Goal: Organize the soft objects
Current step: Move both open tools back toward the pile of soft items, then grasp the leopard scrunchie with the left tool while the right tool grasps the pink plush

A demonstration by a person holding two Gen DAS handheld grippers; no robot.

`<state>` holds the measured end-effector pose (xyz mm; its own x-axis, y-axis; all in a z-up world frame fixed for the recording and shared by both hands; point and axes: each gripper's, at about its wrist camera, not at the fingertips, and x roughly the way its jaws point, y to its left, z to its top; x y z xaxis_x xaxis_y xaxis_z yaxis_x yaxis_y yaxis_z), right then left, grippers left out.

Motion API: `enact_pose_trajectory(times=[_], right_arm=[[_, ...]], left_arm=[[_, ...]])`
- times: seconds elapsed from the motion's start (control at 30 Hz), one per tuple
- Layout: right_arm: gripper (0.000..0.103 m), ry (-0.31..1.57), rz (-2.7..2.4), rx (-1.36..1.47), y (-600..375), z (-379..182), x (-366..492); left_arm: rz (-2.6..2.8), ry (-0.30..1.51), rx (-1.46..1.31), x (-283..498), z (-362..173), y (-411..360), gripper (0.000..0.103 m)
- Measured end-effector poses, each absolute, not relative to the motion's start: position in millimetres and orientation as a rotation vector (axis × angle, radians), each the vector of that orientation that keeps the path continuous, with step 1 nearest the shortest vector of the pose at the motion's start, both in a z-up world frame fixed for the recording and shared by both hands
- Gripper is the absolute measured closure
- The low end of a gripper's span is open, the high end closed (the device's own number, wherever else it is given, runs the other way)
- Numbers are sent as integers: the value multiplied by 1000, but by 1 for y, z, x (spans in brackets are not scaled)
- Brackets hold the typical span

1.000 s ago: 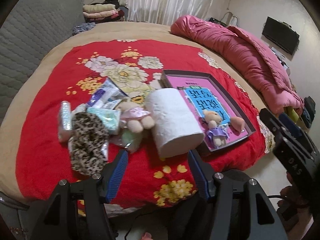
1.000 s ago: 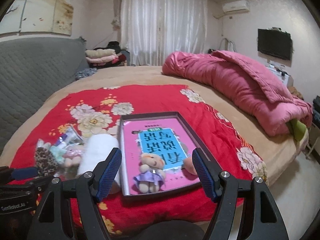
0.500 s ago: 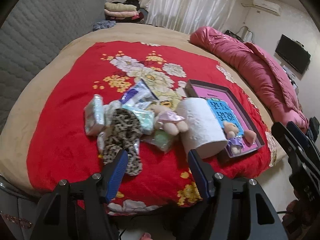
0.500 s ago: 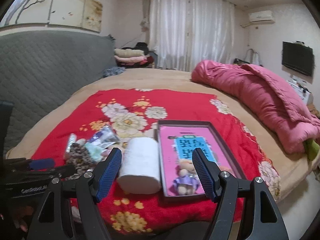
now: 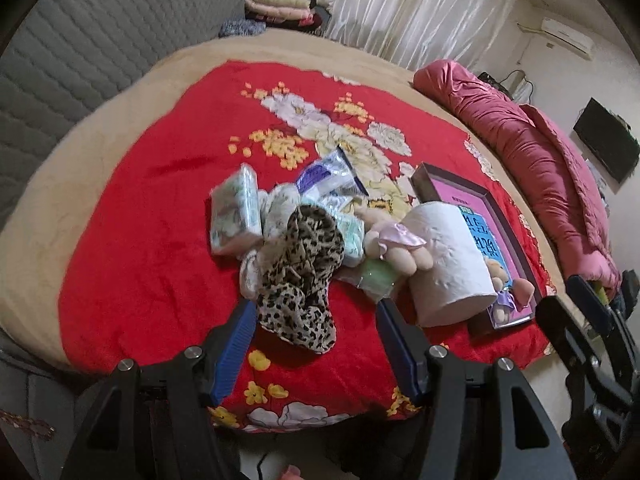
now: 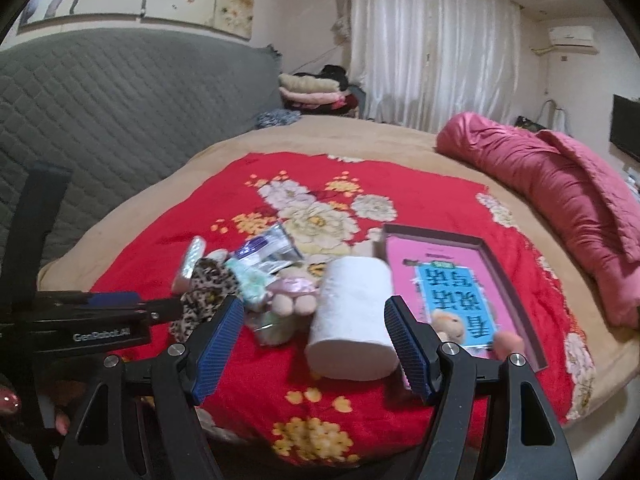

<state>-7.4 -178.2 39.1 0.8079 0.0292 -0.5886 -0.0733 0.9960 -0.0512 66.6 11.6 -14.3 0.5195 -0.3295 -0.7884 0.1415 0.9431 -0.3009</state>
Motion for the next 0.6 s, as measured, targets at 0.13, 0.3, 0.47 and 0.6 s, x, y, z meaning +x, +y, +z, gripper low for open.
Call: enact_pose_trajectory(times=[0.13, 0.3, 0.47, 0.6], right_arm=[[29, 654, 75, -78, -174, 28, -2], [29, 690, 77, -57, -179, 16, 5], [29, 718, 73, -30, -187, 7, 14], [29, 731, 74, -25, -189, 0, 18]], left_arm=[[-320, 1075, -267, 78, -36, 12, 41], [-292, 1122, -277, 86, -55, 14, 41], [-272, 1134, -257, 94, -66, 6, 41], [-243, 1143, -222, 101, -72, -1, 41]])
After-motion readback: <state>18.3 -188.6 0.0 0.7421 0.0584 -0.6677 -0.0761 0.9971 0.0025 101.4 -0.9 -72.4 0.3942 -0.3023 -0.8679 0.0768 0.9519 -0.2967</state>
